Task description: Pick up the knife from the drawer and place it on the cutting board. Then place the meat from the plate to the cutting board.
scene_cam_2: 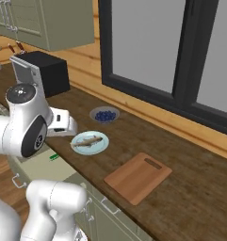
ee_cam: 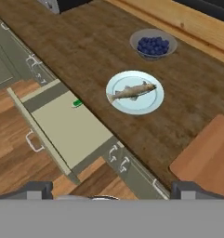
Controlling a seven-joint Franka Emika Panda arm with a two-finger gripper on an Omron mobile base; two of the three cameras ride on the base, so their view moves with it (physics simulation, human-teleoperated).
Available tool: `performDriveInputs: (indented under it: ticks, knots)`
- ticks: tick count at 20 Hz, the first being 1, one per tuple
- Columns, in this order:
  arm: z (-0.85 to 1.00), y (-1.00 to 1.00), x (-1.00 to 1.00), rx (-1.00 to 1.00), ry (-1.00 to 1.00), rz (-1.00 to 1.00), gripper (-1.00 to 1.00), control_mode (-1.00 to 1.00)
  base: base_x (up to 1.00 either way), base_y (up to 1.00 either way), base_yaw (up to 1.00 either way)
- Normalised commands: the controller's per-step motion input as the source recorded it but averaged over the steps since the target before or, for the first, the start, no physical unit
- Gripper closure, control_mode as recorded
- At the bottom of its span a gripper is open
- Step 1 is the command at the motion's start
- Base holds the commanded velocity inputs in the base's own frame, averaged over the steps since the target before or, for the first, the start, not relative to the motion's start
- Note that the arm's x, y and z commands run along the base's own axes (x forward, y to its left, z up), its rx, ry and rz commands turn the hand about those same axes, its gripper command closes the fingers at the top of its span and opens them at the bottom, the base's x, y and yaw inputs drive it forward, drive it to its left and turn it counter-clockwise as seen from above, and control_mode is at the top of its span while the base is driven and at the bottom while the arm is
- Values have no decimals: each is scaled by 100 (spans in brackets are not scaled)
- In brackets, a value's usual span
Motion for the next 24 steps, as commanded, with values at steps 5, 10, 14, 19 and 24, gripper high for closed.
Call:
performDriveInputs:
  ticks: [5, 10, 14, 19, 24]
  knots:
    - [-29, 90, 2, 0, 1, 8, -100, -100, 0, 0, 0]
    - [-24, 68, 0, -2, 9, 6, -100, -100, 0, 0, 0]
    - [-21, 47, 0, -4, 11, 6, -100, -100, 0, 0, 0]
    - [-7, 18, 0, 0, 6, 6, -100, -100, 0, 0, 0]
    - [-12, 23, 0, 0, 4, 5, -100, -100, 0, 0, 0]
